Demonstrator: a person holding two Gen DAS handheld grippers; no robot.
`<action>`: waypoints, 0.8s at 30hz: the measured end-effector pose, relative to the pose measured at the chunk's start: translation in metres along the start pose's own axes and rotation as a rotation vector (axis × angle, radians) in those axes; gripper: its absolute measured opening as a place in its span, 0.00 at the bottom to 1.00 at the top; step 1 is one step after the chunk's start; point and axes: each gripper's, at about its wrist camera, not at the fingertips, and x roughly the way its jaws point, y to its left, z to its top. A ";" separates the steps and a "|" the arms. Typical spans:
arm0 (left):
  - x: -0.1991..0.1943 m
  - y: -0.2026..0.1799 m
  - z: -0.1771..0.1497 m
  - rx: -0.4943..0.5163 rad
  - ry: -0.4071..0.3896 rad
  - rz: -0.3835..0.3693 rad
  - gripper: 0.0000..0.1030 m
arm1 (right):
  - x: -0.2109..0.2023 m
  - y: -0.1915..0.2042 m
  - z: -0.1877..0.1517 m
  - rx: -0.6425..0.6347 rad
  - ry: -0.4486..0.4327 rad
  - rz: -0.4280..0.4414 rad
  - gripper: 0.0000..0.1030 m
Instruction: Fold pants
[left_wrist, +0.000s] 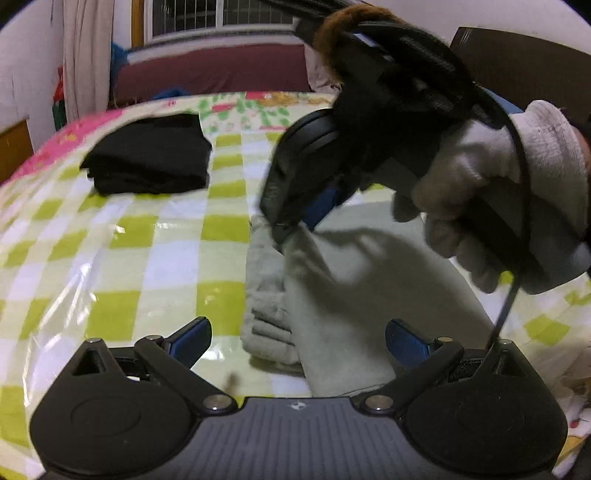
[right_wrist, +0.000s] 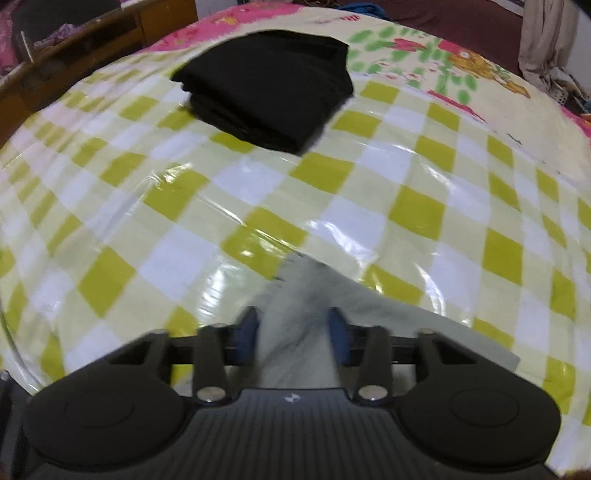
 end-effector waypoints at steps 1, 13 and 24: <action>-0.001 -0.002 0.001 0.006 -0.011 0.003 1.00 | -0.004 -0.006 -0.001 0.023 -0.003 0.020 0.11; 0.023 -0.034 0.008 0.140 0.065 -0.060 0.47 | -0.062 -0.051 -0.005 0.204 -0.111 0.172 0.06; 0.018 0.027 0.034 -0.045 0.057 -0.134 0.28 | -0.061 -0.046 0.028 0.205 -0.159 0.195 0.06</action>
